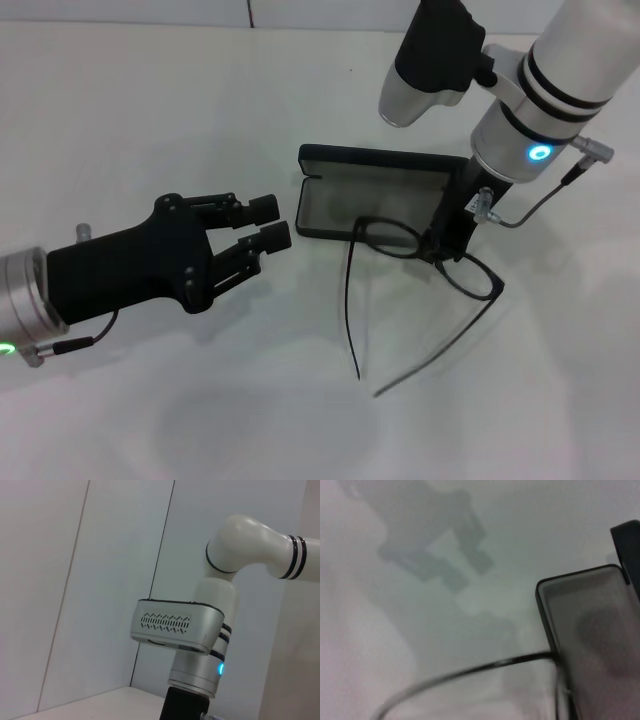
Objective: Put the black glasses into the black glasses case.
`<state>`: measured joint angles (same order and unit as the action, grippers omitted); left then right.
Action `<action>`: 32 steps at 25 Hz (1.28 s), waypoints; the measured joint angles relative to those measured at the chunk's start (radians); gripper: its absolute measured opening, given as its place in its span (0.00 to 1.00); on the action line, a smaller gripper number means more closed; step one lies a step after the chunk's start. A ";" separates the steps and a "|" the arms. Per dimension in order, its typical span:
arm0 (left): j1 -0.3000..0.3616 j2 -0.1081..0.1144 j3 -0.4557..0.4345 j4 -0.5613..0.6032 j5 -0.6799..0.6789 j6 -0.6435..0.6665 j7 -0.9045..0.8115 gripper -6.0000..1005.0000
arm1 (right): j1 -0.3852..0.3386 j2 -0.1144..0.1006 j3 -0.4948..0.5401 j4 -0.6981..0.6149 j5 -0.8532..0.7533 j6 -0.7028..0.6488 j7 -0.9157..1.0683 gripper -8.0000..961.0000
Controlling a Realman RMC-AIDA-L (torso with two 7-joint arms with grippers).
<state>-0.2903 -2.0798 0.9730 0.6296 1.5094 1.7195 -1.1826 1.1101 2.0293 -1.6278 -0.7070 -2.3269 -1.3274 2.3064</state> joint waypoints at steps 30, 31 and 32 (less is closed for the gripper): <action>-0.081 -0.008 0.003 -0.001 -0.146 0.167 0.003 0.17 | -0.743 -0.008 0.263 -0.867 0.466 -0.036 -0.296 0.08; -0.091 -0.009 0.006 -0.001 -0.157 0.168 0.004 0.17 | -0.748 -0.008 0.275 -0.841 0.513 -0.042 -0.329 0.08; -0.097 -0.009 0.008 -0.001 -0.163 0.169 0.004 0.16 | -0.752 -0.009 0.292 -0.794 0.582 -0.052 -0.393 0.08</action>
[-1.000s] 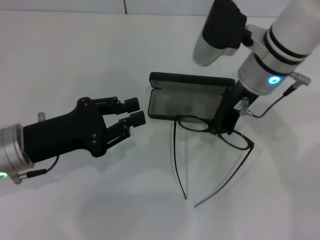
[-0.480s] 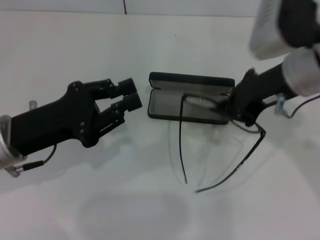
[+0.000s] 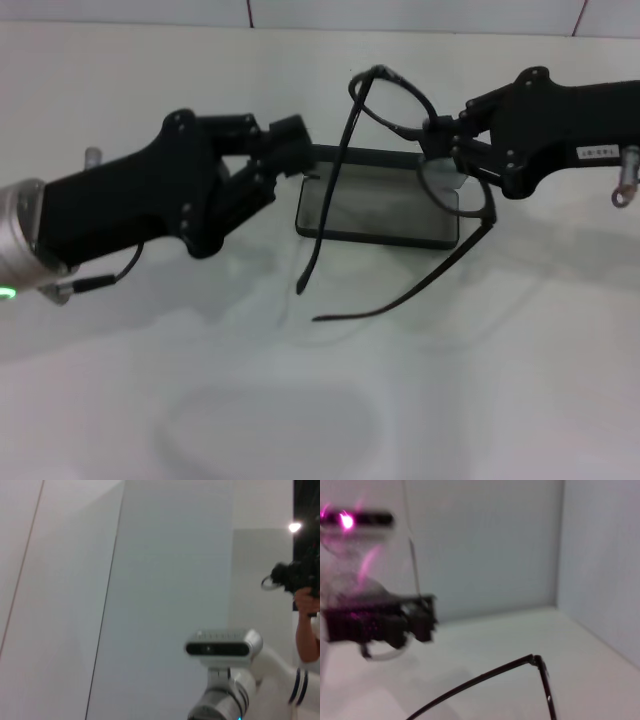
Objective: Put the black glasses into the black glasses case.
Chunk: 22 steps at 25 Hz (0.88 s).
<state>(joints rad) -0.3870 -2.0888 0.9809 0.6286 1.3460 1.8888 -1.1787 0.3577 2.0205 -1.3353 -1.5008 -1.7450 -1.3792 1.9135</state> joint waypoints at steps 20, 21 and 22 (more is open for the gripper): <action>-0.083 0.000 0.013 -0.039 -0.052 0.087 0.010 0.05 | 0.209 -0.007 0.169 0.598 0.297 -0.159 -0.335 0.08; -0.083 0.000 0.014 -0.039 -0.052 0.087 0.010 0.05 | 0.222 -0.007 0.168 0.616 0.297 -0.161 -0.342 0.08; -0.083 0.000 0.014 -0.039 -0.052 0.087 0.011 0.05 | 0.234 -0.006 0.167 0.634 0.297 -0.163 -0.350 0.08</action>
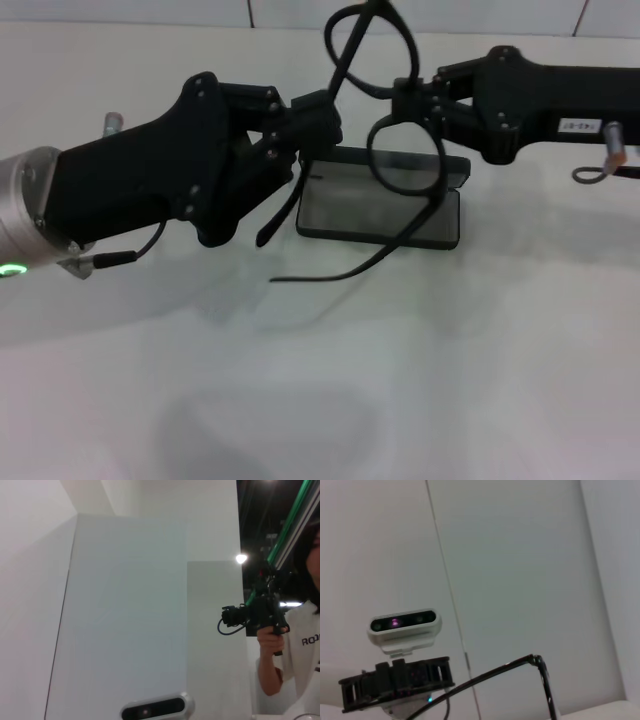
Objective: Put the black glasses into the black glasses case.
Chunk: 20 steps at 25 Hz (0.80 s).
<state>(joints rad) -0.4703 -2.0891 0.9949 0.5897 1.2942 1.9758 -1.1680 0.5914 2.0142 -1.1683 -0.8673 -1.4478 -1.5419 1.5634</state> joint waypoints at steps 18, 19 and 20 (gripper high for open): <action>-0.018 0.003 0.008 -0.072 0.011 -0.003 0.048 0.05 | 0.042 0.010 -0.025 0.067 0.013 -0.066 -0.040 0.08; -0.021 0.003 0.010 -0.075 0.013 -0.004 0.050 0.05 | 0.042 0.010 -0.025 0.067 0.013 -0.071 -0.040 0.08; -0.023 0.003 0.012 -0.077 0.015 -0.004 0.051 0.05 | 0.042 0.011 -0.025 0.067 0.013 -0.074 -0.040 0.08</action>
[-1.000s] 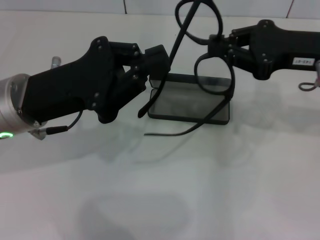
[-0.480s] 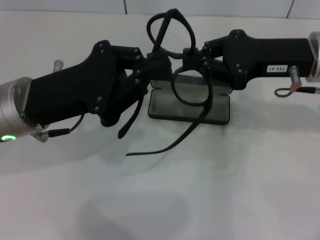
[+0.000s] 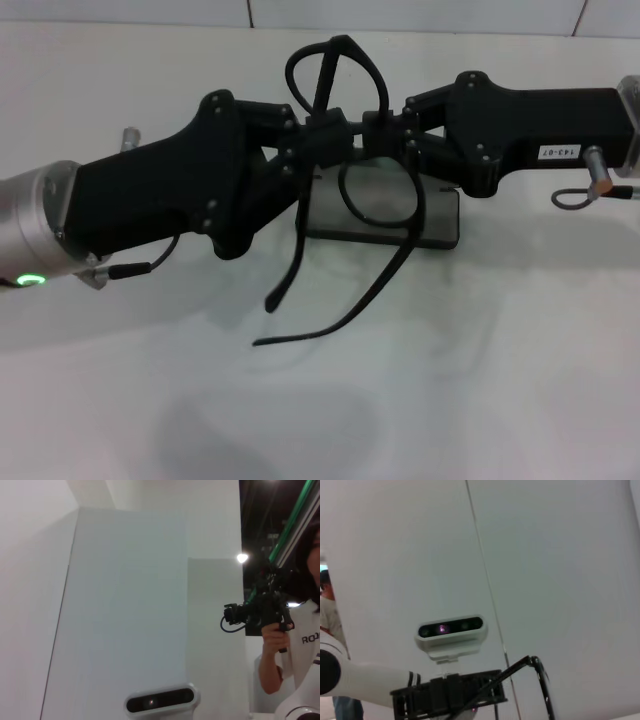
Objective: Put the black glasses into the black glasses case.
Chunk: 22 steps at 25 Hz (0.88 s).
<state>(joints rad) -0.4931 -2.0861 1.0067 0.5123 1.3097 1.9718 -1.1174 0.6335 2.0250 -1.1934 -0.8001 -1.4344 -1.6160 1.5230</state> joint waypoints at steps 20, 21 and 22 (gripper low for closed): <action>-0.030 -0.002 0.027 -0.083 0.006 -0.008 0.053 0.05 | 0.017 0.003 -0.089 0.039 0.100 -0.030 -0.038 0.08; -0.030 -0.002 0.027 -0.085 0.006 -0.009 0.055 0.05 | 0.015 0.003 -0.089 0.039 0.102 -0.030 -0.038 0.08; -0.029 -0.002 0.027 -0.088 0.006 -0.009 0.056 0.05 | 0.013 0.003 -0.089 0.039 0.102 -0.031 -0.038 0.08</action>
<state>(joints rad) -0.5224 -2.0885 1.0340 0.4248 1.3161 1.9630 -1.0610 0.6466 2.0277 -1.2829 -0.7607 -1.3325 -1.6468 1.4852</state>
